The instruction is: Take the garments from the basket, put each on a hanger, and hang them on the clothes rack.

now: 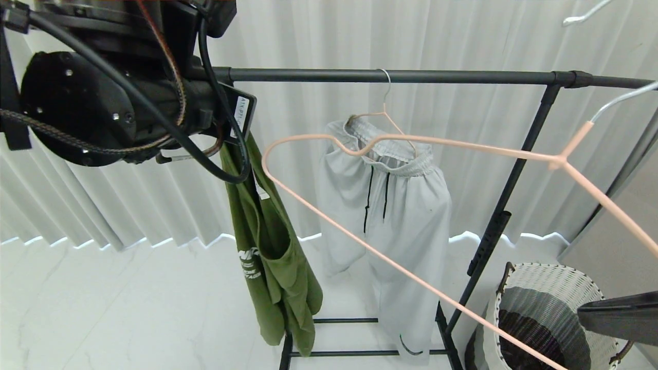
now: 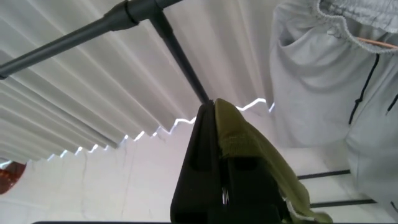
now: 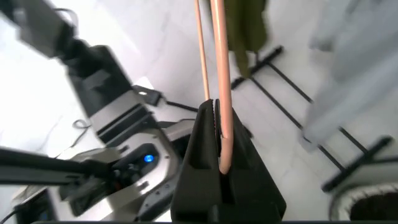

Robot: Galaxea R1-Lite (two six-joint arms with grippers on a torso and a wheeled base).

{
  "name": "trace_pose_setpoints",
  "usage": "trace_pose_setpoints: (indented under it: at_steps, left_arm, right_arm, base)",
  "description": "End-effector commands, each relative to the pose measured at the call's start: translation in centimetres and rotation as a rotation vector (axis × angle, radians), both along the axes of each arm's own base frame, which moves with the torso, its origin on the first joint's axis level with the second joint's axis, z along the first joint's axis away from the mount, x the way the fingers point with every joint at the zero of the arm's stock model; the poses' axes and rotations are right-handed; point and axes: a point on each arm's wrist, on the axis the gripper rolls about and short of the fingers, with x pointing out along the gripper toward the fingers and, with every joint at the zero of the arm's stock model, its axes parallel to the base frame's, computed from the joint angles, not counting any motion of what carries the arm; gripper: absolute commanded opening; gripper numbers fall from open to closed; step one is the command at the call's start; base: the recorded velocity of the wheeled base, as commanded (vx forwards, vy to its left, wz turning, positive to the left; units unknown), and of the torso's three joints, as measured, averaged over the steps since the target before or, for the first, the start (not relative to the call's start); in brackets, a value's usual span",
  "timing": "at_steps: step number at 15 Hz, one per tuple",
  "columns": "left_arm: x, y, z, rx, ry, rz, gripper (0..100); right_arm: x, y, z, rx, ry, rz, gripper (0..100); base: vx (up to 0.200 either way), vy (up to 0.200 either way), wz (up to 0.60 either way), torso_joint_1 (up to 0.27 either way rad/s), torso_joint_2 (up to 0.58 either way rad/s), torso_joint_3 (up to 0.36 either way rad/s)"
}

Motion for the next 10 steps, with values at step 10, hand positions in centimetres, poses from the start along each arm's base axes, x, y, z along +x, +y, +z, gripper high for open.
trace_pose_setpoints:
  at_steps: [10]
  left_arm:
    - [-0.5,-1.8,0.5,-0.031,-0.014,-0.057,0]
  right_arm:
    - [4.1,4.3,-1.0,-0.017,-0.004,-0.054,0]
  base:
    - [0.0,0.0,0.0,0.0,0.0,0.0]
